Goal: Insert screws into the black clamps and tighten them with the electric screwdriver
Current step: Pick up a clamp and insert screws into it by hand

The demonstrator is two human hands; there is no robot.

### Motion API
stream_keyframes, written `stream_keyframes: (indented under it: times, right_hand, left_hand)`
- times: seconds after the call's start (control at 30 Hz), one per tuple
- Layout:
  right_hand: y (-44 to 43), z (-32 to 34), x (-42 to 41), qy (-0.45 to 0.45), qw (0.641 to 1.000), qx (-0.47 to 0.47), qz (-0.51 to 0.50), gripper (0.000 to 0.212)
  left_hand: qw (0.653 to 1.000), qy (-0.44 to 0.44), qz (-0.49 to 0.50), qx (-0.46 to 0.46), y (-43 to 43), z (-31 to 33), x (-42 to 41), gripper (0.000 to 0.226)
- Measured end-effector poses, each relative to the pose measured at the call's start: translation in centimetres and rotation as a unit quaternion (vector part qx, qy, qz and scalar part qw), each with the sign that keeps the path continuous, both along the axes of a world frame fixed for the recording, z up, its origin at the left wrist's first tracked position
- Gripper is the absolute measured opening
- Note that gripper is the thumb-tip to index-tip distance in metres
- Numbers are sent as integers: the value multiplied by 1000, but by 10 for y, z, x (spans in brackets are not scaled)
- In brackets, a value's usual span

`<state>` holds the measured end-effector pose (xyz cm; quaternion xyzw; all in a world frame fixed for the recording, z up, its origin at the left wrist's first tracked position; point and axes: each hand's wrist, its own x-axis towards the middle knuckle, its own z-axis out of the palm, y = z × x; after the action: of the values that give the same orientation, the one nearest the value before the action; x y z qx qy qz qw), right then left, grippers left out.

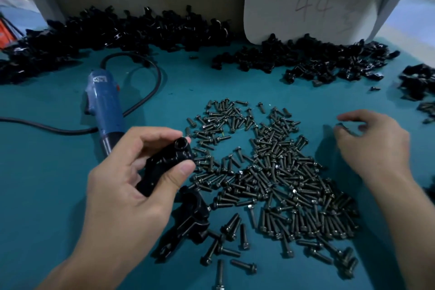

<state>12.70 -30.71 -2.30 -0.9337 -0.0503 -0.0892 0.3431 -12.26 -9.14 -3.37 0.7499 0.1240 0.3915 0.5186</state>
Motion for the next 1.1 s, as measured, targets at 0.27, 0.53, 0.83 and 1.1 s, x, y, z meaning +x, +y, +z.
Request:
stream_keyframes:
  times: [0.27,0.53,0.83,1.1]
  right_hand:
    - [26,16,-43,48,921,-178,344,35]
    - [23,18,-43,51,940,-141,307,20]
    - [25,14,-43,-6,971,-21,237,22]
    - [49,28,-79,157,860,354,331,20]
  left_hand:
    - [1000,0,5,11,0,-1,0,30]
    - [999,27,8,33,-1,-1,-1,30]
    - [999,28,13,5,-3,1,0,34]
    - [999,17,-8,-36,-3,6,0,32]
